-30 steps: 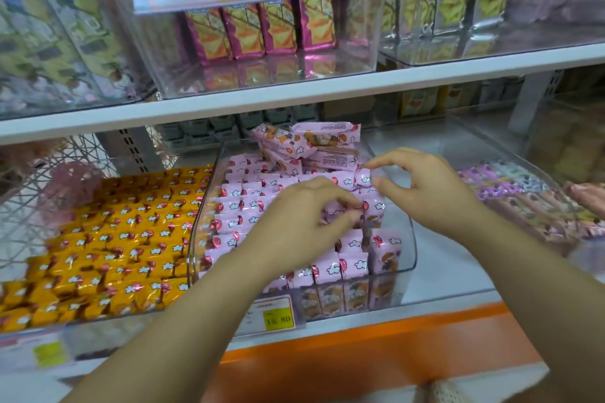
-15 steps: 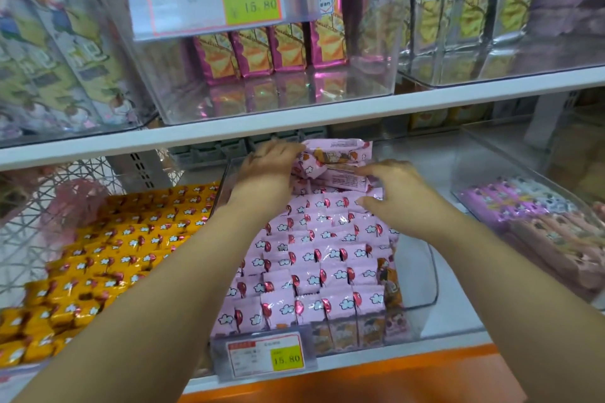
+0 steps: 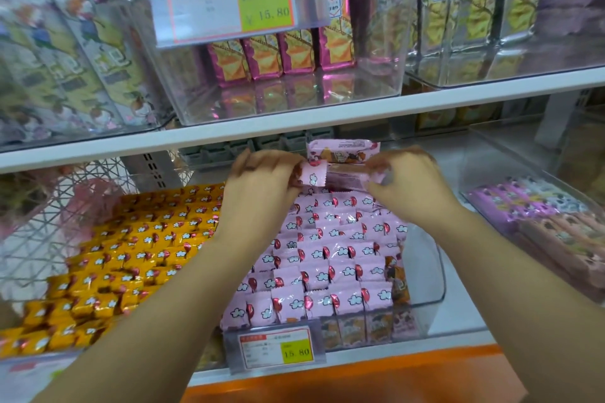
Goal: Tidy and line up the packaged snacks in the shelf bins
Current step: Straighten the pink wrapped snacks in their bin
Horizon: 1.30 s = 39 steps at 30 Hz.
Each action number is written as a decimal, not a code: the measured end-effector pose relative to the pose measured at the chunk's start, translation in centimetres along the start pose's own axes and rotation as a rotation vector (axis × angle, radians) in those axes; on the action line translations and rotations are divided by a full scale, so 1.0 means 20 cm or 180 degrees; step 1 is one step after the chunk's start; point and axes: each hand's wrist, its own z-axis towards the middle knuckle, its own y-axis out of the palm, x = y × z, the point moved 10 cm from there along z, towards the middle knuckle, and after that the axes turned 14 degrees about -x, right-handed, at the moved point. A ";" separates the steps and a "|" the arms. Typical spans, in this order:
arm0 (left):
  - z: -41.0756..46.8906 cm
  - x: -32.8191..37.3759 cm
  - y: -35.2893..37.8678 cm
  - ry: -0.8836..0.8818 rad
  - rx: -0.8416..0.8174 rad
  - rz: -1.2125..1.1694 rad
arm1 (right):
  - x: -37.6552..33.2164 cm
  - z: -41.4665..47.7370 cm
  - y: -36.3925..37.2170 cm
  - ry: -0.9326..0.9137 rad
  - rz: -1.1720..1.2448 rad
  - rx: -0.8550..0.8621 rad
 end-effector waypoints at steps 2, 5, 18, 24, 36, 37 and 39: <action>-0.03 0.03 -0.03 0.0182 0.0184 0.0281 | -0.03 -0.05 -0.09 -0.0122 0.0506 0.0279; -0.08 0.05 -0.07 0.0331 0.0401 0.0190 | -0.03 -0.14 -0.20 -0.0177 0.1585 0.0572; -0.13 0.30 -0.20 0.0223 -0.0259 -0.1239 | 0.21 -0.41 -0.28 0.0365 0.2891 0.0748; -0.15 0.37 -0.19 0.0359 -0.0426 -0.1598 | 0.10 -0.45 -0.35 -0.0022 0.2437 0.0516; -0.20 0.23 -0.06 -0.0212 -0.0416 -0.2976 | -0.08 -0.45 0.01 -0.0332 0.0255 -0.1406; -0.20 0.21 -0.05 -0.0264 -0.0419 -0.3045 | -0.07 -0.45 0.03 -0.0359 0.0204 -0.1487; -0.20 0.18 -0.03 -0.0335 -0.0429 -0.3181 | -0.07 -0.47 0.08 -0.0389 -0.0004 -0.1690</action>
